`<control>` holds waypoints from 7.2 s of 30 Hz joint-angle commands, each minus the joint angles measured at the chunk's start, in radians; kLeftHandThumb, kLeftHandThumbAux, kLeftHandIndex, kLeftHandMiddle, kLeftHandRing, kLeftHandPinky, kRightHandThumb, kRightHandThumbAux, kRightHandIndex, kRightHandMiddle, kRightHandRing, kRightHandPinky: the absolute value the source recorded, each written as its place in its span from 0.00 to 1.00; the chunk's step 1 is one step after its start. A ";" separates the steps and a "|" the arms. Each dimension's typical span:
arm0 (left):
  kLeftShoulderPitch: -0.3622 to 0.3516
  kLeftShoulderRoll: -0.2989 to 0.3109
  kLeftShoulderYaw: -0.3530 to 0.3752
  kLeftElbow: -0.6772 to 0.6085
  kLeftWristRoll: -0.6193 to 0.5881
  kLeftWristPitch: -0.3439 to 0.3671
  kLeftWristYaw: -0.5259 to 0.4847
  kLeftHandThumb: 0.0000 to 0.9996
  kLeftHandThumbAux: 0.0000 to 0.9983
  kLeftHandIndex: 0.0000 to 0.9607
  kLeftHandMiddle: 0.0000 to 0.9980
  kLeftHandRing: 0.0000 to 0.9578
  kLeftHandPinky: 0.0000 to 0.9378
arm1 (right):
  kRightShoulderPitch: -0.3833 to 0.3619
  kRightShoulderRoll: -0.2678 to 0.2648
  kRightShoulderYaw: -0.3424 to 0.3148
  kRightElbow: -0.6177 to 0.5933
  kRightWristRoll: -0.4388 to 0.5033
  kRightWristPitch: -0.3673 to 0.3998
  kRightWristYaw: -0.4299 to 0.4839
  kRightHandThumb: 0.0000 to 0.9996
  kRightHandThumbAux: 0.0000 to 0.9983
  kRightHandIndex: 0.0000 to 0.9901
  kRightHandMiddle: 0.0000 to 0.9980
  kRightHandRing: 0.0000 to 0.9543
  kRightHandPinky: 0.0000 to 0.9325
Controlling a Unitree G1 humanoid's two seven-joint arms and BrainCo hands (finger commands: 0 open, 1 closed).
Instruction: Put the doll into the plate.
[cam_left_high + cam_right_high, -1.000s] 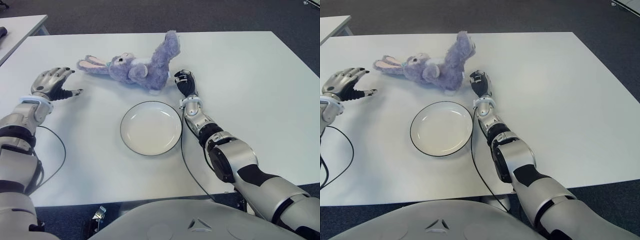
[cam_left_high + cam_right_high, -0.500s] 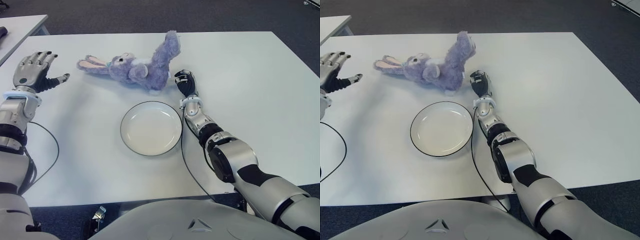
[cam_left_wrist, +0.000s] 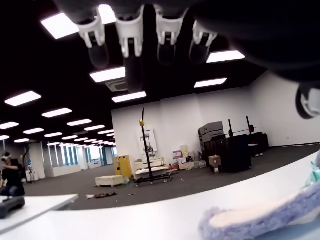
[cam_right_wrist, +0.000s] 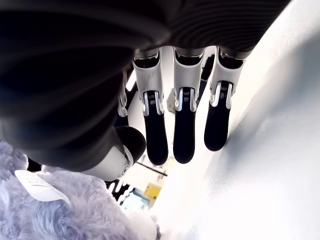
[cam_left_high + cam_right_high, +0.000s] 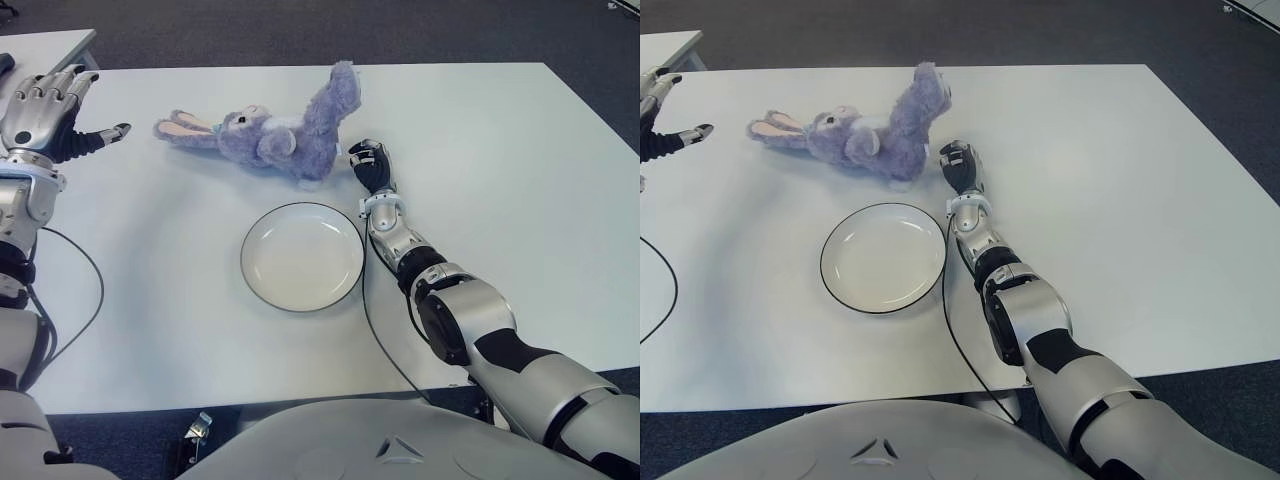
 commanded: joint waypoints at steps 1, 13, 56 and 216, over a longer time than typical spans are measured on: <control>0.020 0.063 0.037 -0.123 0.002 -0.010 -0.036 0.21 0.23 0.00 0.00 0.18 0.26 | 0.150 0.132 0.002 0.126 -0.004 0.119 0.024 0.70 0.74 0.42 0.33 0.32 0.35; 0.059 0.045 0.079 -0.221 -0.008 0.028 -0.098 0.26 0.23 0.00 0.00 0.13 0.44 | 0.150 0.132 0.002 0.126 -0.005 0.114 0.025 0.70 0.74 0.42 0.34 0.33 0.35; -0.105 -0.180 -0.030 -0.208 0.073 -0.028 -0.191 0.28 0.29 0.00 0.00 0.11 0.02 | 0.157 0.143 -0.006 0.127 -0.011 0.108 0.020 0.70 0.74 0.42 0.32 0.31 0.33; -0.133 -0.672 -0.086 0.398 -0.166 -0.015 -0.370 0.28 0.40 0.00 0.00 0.00 0.00 | 0.164 0.122 -0.004 0.125 -0.009 0.114 0.038 0.70 0.74 0.41 0.79 0.87 0.90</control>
